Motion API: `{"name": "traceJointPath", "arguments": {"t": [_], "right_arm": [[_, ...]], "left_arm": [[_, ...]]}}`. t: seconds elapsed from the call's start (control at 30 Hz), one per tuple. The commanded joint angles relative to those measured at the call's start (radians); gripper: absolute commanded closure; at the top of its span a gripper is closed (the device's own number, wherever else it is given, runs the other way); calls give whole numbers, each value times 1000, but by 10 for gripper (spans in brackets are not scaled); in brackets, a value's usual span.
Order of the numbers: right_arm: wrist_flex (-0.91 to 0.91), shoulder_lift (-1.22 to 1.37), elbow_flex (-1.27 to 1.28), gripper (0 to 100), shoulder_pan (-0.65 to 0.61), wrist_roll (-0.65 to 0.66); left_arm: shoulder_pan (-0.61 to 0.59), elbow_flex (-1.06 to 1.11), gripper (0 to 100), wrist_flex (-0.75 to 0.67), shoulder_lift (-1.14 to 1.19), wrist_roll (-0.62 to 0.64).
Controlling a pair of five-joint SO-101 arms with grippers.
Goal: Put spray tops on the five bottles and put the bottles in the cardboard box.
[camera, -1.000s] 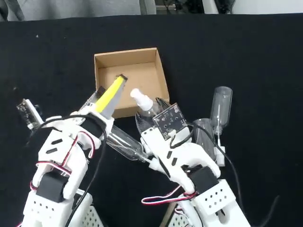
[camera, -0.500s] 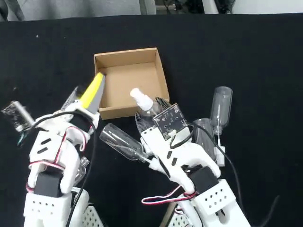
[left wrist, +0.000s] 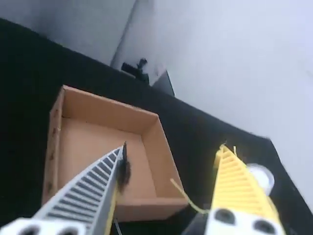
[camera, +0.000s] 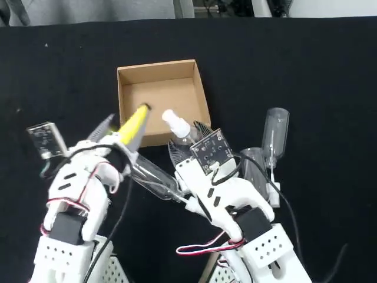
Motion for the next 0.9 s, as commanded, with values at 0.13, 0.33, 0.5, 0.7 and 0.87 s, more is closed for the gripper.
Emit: {"name": "traceJointPath", "arguments": {"t": [0.13,0.33,0.5,0.7,0.87], "right_arm": [[-26,-25,-71,854,-46,-3],[-25,-25,-47,854,-41,-2],[-25,-25,-41,854,-40,-2],[-25,-25,-36,854,-15,-9],[-25,-27,-19,854,-12,-11]], "left_arm": [[85,-7,726,-3,-6,-60],[171,33,726,-2,-15,-155],[171,31,726,-3,-15,-158],[147,10,726,-3,-17,-146],[77,-41,726,-3,-17,-94]]}}
